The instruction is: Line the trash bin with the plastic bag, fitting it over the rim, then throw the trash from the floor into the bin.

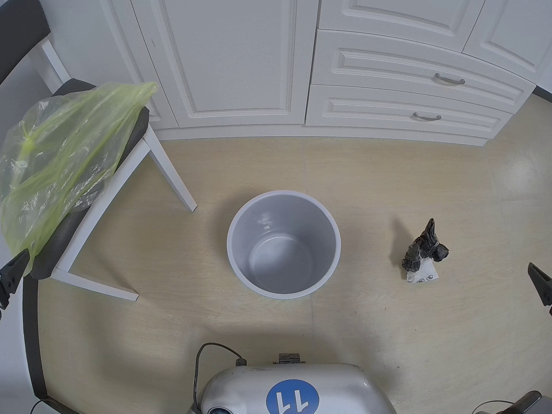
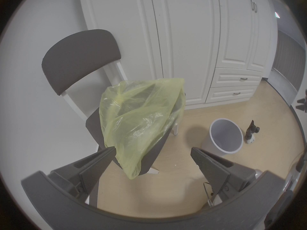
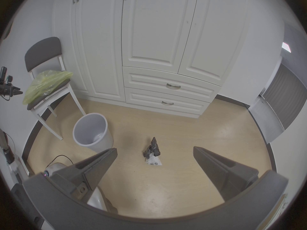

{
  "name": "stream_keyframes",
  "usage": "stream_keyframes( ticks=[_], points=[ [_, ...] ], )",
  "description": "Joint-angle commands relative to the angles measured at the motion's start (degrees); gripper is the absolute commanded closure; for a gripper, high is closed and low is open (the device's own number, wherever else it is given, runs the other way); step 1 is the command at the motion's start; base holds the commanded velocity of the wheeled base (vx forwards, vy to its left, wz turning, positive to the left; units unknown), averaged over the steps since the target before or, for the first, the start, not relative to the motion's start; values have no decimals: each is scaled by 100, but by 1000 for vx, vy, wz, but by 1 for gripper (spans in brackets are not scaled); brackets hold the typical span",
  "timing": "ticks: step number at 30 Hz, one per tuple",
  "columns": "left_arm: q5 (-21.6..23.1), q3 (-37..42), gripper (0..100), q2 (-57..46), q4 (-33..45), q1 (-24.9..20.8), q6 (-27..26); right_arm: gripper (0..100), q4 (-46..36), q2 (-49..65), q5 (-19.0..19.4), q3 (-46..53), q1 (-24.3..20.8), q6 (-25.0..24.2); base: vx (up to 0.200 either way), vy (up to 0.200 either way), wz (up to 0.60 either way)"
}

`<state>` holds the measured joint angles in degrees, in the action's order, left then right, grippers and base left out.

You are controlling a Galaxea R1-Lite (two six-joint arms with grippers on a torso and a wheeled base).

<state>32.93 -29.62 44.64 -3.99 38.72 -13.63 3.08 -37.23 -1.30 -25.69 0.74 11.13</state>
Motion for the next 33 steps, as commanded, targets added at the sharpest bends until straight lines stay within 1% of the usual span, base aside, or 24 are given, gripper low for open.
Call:
stream_keyframes(
  ticks=[1, 4, 7, 10, 11, 14, 18, 21, 23, 24, 26, 27, 28, 29, 33],
  points=[
    [-480, 211, 0, 396, -94, -233, -483, 0, 562, -628, -19, 415, 31, 56, 0, 0, 0],
    [-559, 334, 0, 748, -515, -233, -527, 0, 711, -733, -19, 486, 14, 74, 0, 0, 0],
    [-630, 510, 0, 880, -929, -224, -536, 0, 720, -777, -19, 521, -30, 144, 0, 0, 0],
    [-867, 660, 0, 959, -1183, -233, -641, 0, 720, -803, 7, 565, -48, 179, 0, 0, 0],
    [-955, 695, 0, 1003, -1245, -233, -738, 0, 720, -803, 16, 565, -48, 179, 0, 0, 0],
    [-990, 774, 0, 1117, -1324, -242, -949, 0, 720, -803, 25, 565, -57, 188, 0, 0, 0],
    [-999, 774, 0, 1222, -1394, -242, -966, 0, 720, -803, 25, 565, -74, 188, 0, 0, 0],
    [-1008, 791, 0, 1460, -1763, -198, -966, 0, 711, -803, 34, 573, -74, 188, 0, 0, 0],
    [-1122, 914, 0, 1662, -2273, -128, -957, 0, 711, -812, 43, 573, -83, 188, 0, 0, 0],
    [-1139, 932, 0, 1688, -2335, -110, -966, 0, 711, -812, 43, 573, -92, 188, 0, 0, 0],
    [-1245, 1038, 0, 1996, -2888, -31, -957, 0, 720, -830, 43, 573, -118, 188, 0, 0, 0],
    [-1262, 1064, 0, 2101, -3055, -31, -931, 0, 720, -830, 43, 573, -118, 188, 0, 0, 0],
    [-1262, 1064, 0, 2101, -3055, -31, -931, 0, 720, -830, 43, 573, -118, 188, 0, 0, 0],
    [-1385, 1099, 0, 2330, -3372, -31, -913, 0, 720, -830, 43, 573, -118, 188, 0, 0, 0],
    [-1517, 1108, 0, 2629, -3759, -13, -896, 0, 720, -830, 43, 582, -118, 197, 0, 0, 0]
  ],
)
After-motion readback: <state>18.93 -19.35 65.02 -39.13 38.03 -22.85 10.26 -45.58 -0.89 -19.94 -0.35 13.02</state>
